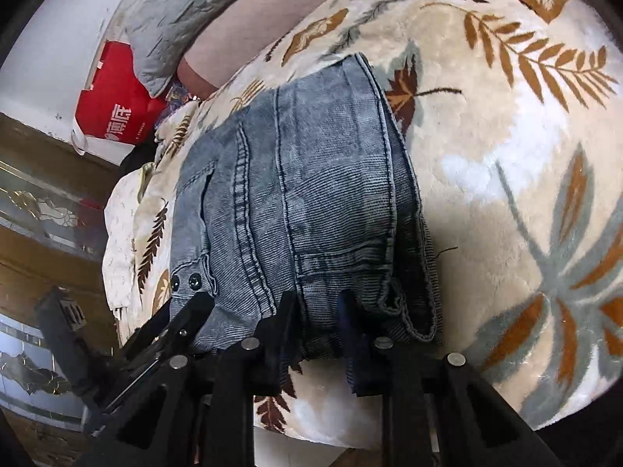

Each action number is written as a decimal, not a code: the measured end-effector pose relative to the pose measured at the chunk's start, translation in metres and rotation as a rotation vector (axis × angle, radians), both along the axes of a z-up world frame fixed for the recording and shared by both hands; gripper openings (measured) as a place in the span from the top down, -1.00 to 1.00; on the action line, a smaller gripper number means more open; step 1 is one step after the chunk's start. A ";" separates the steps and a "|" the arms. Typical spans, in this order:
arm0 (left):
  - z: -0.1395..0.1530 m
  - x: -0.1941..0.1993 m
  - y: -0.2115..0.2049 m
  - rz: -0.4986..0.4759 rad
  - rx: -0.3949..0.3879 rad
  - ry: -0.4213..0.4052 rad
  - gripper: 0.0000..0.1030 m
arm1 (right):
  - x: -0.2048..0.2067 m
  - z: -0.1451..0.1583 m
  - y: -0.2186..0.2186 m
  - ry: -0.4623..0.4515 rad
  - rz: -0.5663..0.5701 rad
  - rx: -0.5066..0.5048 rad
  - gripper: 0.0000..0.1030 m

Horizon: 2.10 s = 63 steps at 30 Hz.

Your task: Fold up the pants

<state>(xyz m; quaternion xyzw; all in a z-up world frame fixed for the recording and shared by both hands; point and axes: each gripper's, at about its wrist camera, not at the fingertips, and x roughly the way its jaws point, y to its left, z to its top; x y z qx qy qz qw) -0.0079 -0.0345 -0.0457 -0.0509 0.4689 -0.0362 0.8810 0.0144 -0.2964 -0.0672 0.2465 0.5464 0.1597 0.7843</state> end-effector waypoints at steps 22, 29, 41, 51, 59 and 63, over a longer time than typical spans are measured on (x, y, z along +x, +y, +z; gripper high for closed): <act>-0.003 0.001 0.005 0.004 -0.023 0.003 -0.91 | 0.012 0.025 0.022 -0.107 0.019 -0.172 -0.34; -0.004 0.001 0.005 0.003 -0.029 0.003 -0.91 | 0.049 0.077 0.026 -0.218 0.014 -0.131 -0.34; -0.008 0.004 0.009 0.010 -0.051 0.005 -0.99 | 0.117 0.011 0.020 -0.037 -0.012 -0.031 -0.33; -0.009 0.004 0.011 0.004 -0.065 0.005 -0.99 | 0.136 0.000 0.034 -0.035 0.024 -0.300 -0.61; -0.012 0.005 0.013 0.004 -0.096 0.007 -0.99 | 0.146 0.075 0.088 -0.120 0.161 -0.391 -0.64; -0.013 0.005 0.014 -0.003 -0.111 0.000 -0.99 | 0.178 0.097 0.176 -0.116 0.430 -0.482 -0.64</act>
